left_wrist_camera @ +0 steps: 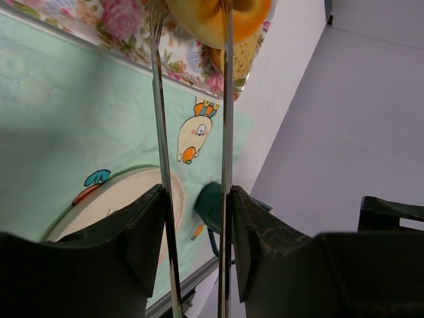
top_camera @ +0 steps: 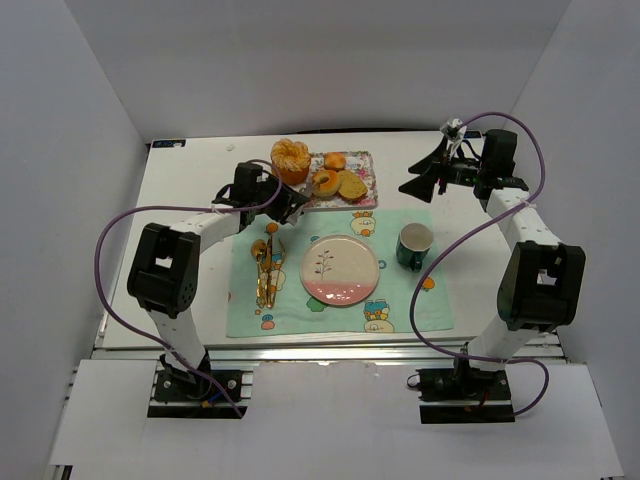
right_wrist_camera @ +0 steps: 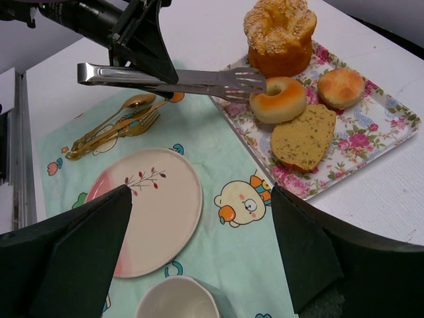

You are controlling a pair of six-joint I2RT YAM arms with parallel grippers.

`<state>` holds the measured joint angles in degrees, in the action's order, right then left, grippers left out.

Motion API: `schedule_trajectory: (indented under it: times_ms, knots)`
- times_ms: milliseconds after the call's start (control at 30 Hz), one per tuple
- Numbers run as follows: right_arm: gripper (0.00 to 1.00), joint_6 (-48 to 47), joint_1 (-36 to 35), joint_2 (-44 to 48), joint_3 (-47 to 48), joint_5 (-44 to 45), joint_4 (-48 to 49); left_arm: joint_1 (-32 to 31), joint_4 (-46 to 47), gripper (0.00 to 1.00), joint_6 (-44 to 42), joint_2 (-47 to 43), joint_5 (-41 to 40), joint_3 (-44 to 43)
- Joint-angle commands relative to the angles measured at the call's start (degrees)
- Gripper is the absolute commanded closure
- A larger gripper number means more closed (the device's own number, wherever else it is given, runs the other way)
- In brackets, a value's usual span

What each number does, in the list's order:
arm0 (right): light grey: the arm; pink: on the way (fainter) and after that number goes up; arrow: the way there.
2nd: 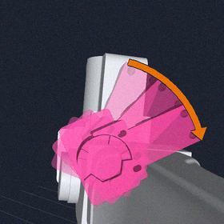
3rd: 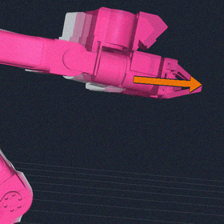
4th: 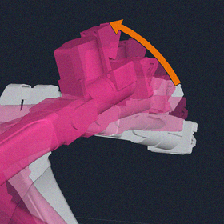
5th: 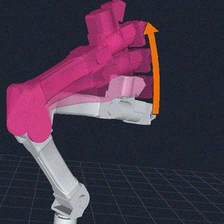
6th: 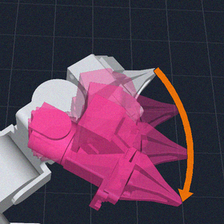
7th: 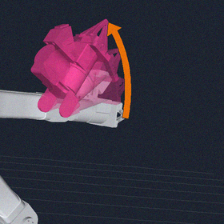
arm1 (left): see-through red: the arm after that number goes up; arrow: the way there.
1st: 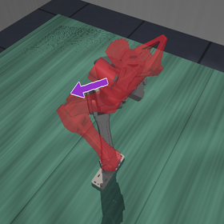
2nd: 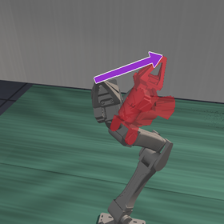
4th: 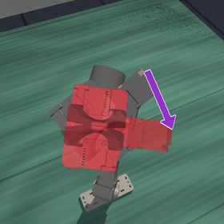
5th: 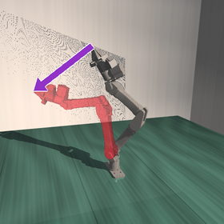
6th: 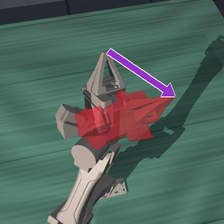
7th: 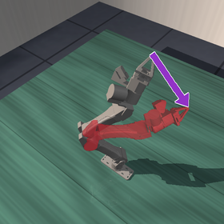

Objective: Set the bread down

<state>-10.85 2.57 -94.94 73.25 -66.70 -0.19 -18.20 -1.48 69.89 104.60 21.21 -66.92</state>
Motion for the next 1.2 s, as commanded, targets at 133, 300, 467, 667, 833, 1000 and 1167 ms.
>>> schedule_trajectory:
  times_ms: [133,300,467,667,833,1000,1167]
  knots:
    - [0.11,0.48,0.24,2.56,-0.57,-1.59,1.68,-0.26,5.17,0.51,2.01,-0.53,2.6,-0.06]
    - [0.1,0.39,0.24,2.91,-0.65,-1.51,1.68,-0.26,6.66,0.66,2.88,-0.8,3.31,0.73]
    - [0.11,0.48,0.24,3.09,-0.83,-1.68,1.59,-0.26,7.01,0.79,3.06,-2.55,3.66,1.87]
    - [0.1,0.57,0.24,3.44,-0.83,-1.77,1.59,-0.26,7.1,0.86,2.54,-6.59,3.92,4.86]
    - [0.11,0.31,0.24,3.97,-1.01,-2.03,1.33,-0.26,4.47,0.9,-0.7,-12.39,5.06,7.14]
    - [0.11,-0.31,0.24,4.06,-0.92,-2.03,0.54,-0.26,-1.15,0.92,-4.49,-22.49,7.52,13.11]
    - [0.11,-0.49,0.24,4.32,-1.1,-1.77,0.27,-0.78,-10.1,0.92,-10.64,-30.49,10.86,18.57]
